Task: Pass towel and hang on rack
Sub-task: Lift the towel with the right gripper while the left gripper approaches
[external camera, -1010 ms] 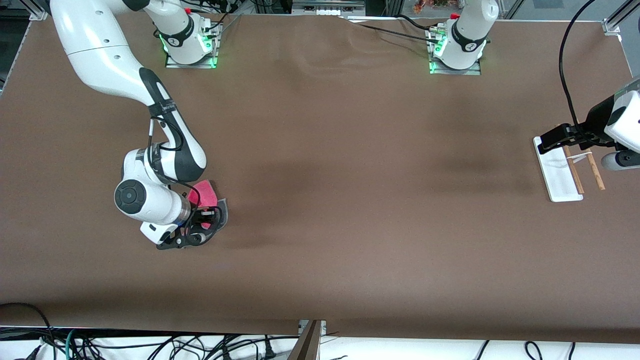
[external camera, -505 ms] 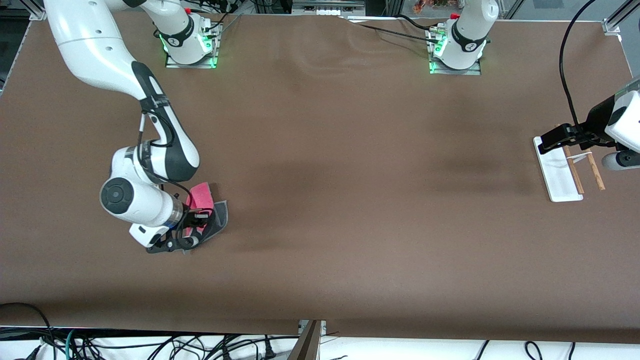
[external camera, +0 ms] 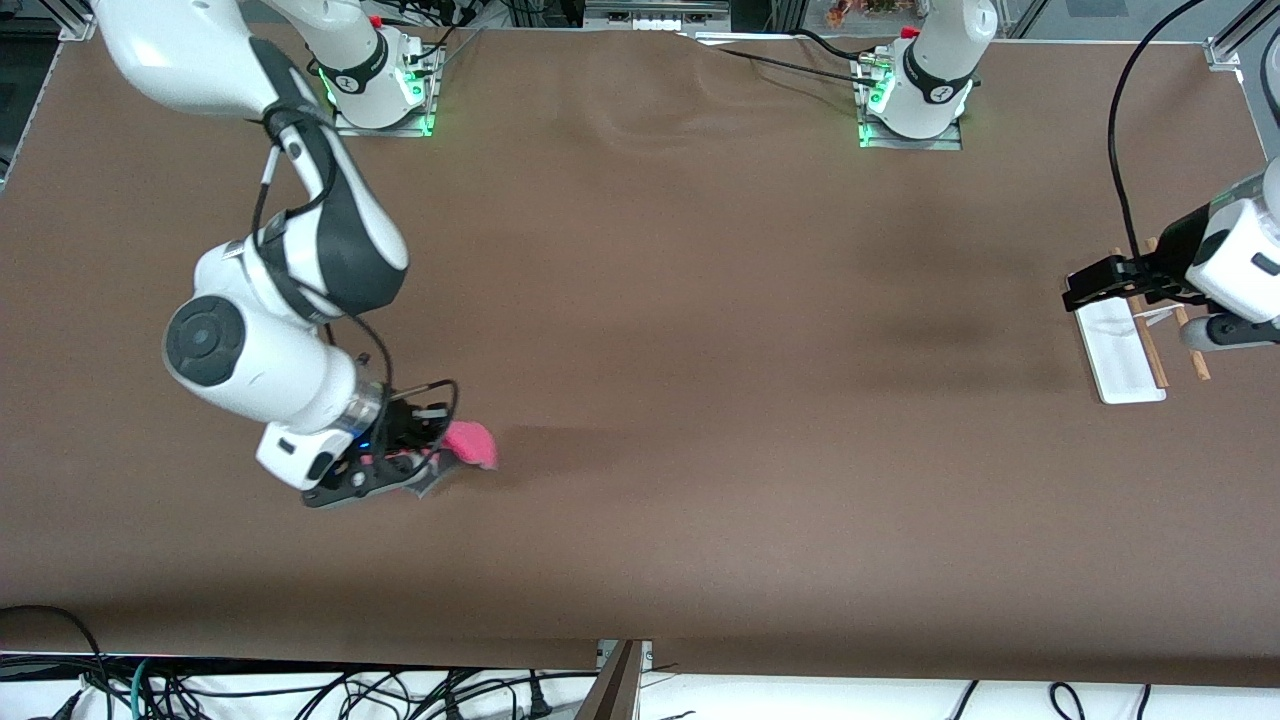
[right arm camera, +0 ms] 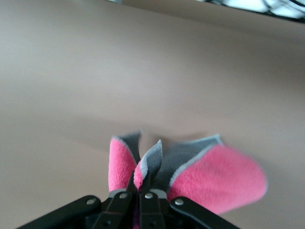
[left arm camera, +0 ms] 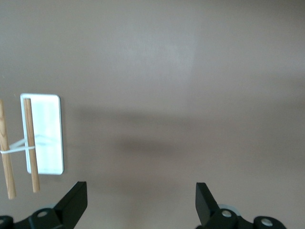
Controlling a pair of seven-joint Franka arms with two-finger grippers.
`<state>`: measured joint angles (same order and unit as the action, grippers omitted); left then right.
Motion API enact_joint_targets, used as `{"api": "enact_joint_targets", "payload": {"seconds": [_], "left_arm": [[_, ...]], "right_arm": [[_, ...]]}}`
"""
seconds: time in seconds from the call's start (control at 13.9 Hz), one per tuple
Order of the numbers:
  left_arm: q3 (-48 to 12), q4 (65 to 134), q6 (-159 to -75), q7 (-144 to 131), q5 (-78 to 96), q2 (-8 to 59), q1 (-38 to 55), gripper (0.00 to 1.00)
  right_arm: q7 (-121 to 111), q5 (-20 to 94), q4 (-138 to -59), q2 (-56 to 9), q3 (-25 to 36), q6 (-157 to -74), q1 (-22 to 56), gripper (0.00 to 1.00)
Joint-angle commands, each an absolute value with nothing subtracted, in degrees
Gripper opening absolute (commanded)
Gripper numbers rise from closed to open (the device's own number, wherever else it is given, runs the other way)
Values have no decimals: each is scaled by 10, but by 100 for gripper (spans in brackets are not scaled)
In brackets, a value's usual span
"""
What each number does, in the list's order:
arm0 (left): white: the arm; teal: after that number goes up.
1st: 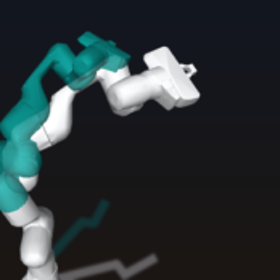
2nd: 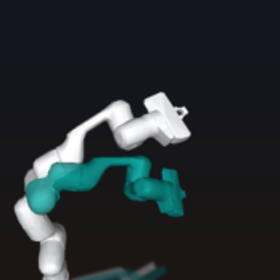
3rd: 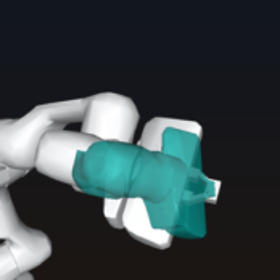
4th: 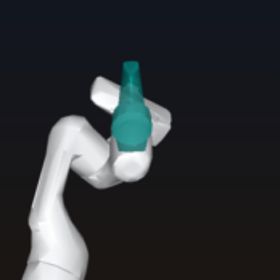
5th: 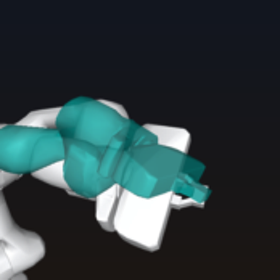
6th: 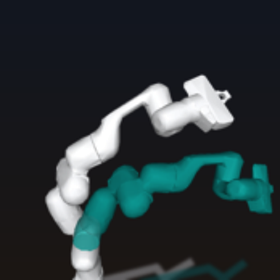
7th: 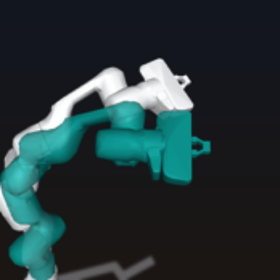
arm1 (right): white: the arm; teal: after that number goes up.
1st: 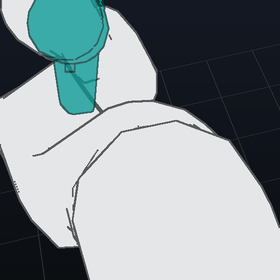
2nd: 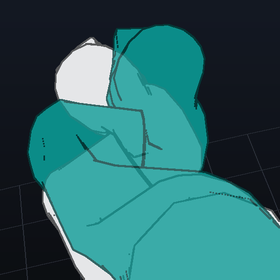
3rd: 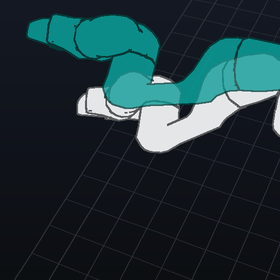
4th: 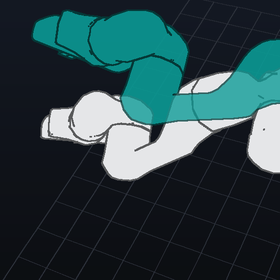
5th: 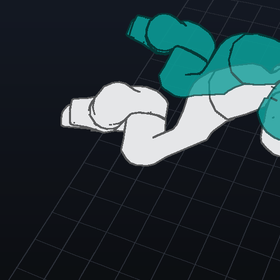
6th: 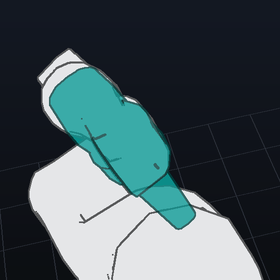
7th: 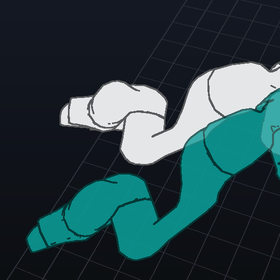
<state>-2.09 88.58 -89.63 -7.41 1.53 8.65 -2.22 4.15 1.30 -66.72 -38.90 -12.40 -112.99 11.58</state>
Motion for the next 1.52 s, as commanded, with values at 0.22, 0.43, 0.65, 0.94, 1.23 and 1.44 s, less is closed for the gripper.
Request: {"api": "enact_joint_targets", "payload": {"seconds": [0.22, 0.43, 0.65, 0.94, 1.23, 1.44], "left_arm": [[-52, 869, -831, 62, 17, 119, -18, 100], [-54, 909, -844, 146, 138, 119, -30, 100], [-63, 974, -916, 212, 202, 118, -27, 100], [-75, 1113, -1061, 342, 281, 98, -25, 100], [-143, 1158, -1140, 406, 344, 98, -25, 100], [-208, 1191, -1239, 406, 365, 99, -25, 100]], "right_arm": [[208, 14, -617, -397, -132, -1171, 230, 0], [285, 13, -617, -397, -130, -1228, 294, 0], [293, 12, -617, -399, -129, -1268, 340, 0], [293, 13, -617, -396, -132, -1266, 367, 0], [293, 13, -617, -396, -133, -1271, 382, 0], [293, 13, -617, -397, -133, -1272, 383, 0]]}}
